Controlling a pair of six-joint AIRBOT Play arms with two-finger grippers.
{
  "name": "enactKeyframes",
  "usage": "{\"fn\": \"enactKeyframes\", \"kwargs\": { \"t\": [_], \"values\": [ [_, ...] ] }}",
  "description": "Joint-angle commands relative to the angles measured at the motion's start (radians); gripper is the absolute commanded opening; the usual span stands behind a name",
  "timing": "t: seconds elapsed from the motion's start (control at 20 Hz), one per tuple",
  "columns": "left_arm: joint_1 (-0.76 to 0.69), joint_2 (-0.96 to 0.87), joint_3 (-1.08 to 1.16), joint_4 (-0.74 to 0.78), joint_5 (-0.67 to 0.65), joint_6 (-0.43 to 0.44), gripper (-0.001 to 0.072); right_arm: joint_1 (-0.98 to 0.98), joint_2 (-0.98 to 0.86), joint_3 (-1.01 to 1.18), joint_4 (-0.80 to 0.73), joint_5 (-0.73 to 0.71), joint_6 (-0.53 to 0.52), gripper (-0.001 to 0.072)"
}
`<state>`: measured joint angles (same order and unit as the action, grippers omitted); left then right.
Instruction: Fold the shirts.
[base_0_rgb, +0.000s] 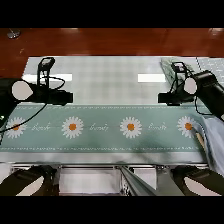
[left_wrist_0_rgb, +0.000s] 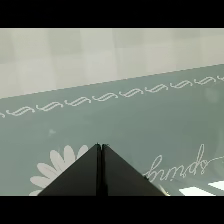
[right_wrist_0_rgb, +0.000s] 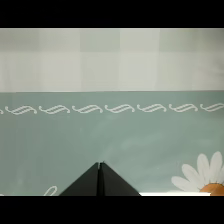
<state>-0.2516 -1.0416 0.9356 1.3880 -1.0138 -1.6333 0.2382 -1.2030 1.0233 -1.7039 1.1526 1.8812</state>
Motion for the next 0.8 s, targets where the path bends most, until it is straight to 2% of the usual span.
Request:
{"fn": "enactKeyframes", "kwargs": {
  "t": [0.0, 0.6, 0.75],
  "values": [
    [0.0, -0.001, 0.0, 0.0, 0.0, 0.0, 0.002, 0.0, 0.0, 0.0, 0.0, 0.0, 0.0, 0.0027],
    [0.0, -0.001, 0.0, 0.0, 0.0, 0.0, 0.002, 0.0, 0.0, 0.0, 0.001, -0.003, 0.0, 0.0027],
    [0.0, -0.001, 0.0, 0.0, 0.007, 0.0, 0.002, 0.0, 0.0, 0.0, 0.0, -0.105, 0.0, 0.0027]
  ]
}}
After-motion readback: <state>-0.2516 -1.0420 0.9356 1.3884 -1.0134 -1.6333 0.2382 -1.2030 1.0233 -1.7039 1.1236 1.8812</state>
